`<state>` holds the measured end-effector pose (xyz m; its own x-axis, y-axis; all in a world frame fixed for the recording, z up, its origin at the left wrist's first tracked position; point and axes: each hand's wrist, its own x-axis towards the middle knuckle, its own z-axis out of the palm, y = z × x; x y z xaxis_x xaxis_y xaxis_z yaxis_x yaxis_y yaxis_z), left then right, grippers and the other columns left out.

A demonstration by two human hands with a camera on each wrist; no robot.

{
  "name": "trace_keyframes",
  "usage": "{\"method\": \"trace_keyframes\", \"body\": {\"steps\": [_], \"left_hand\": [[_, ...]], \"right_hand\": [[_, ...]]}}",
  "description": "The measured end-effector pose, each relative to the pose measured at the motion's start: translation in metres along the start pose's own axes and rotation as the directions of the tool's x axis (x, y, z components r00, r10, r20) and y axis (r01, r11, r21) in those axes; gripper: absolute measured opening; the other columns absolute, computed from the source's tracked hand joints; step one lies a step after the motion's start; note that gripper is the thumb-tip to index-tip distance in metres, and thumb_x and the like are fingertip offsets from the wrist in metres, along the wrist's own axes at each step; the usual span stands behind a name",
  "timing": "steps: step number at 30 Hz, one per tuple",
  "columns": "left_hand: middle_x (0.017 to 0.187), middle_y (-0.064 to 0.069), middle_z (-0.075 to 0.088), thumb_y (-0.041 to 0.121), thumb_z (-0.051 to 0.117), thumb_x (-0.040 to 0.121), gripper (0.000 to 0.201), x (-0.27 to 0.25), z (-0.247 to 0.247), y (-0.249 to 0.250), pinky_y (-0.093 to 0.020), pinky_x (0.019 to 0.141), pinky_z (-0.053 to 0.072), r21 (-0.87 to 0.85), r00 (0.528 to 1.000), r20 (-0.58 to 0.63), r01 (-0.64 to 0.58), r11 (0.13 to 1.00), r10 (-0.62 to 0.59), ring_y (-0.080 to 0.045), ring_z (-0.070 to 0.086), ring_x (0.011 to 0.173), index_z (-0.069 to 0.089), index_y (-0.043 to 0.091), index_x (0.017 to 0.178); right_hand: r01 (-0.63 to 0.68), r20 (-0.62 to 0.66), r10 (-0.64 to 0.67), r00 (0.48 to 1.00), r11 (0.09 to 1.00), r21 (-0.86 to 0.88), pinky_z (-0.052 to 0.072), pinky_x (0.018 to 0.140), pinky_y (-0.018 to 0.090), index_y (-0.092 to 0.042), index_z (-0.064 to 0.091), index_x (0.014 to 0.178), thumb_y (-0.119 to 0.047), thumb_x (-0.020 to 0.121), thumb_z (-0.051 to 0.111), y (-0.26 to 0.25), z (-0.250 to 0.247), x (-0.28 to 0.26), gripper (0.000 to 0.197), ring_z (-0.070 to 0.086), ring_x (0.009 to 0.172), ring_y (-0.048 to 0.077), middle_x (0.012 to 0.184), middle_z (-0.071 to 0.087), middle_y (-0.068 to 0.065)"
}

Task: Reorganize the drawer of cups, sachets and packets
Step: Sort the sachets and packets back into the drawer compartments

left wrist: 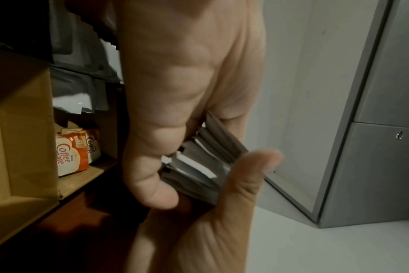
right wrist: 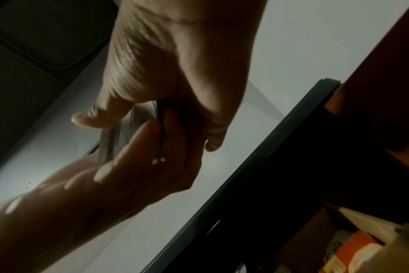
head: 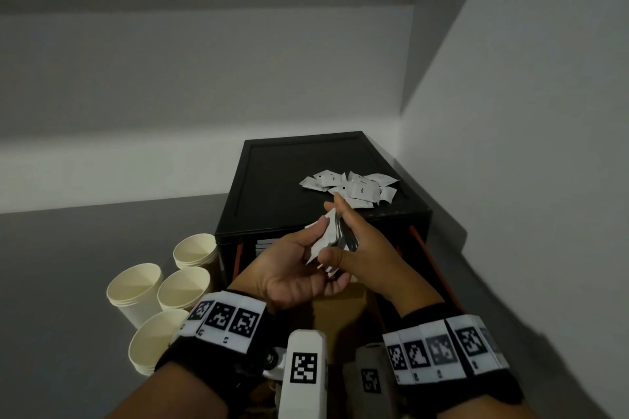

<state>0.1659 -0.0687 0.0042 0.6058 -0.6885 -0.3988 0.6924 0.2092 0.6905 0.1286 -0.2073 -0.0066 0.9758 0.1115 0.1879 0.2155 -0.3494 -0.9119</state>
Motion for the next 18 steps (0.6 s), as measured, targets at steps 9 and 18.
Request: {"method": "trace_keyframes", "body": {"steps": [9,18], "left_hand": [[0.093,-0.003,0.064,0.036,0.060,0.085,0.021,0.023,0.006,-0.014,-0.031,0.074,0.047,0.379,0.992,-0.126,0.017,0.925,0.034,-0.019,0.060,0.085,0.064,0.017,0.094],[0.109,-0.004,0.049,0.030,0.061,0.090,0.032,0.063,0.009,-0.047,-0.034,0.080,0.042,0.625,0.915,-0.394,0.195,0.756,0.089,-0.021,0.050,0.088,0.050,0.010,0.112]], "right_hand": [[-0.340,-0.223,0.301,0.927,0.926,-0.166,0.036,0.106,0.038,-0.023,0.041,0.140,-0.054,0.084,0.056,-0.040,-0.052,-0.008,0.066,0.045,0.127,0.019,0.142,0.045,0.001],[-0.794,-0.246,0.770,0.588,0.493,-0.356,0.053,0.078,0.039,0.003,0.048,0.112,-0.027,0.097,0.050,-0.009,-0.104,-0.035,0.033,0.057,0.077,0.024,0.092,0.057,0.014]]}}
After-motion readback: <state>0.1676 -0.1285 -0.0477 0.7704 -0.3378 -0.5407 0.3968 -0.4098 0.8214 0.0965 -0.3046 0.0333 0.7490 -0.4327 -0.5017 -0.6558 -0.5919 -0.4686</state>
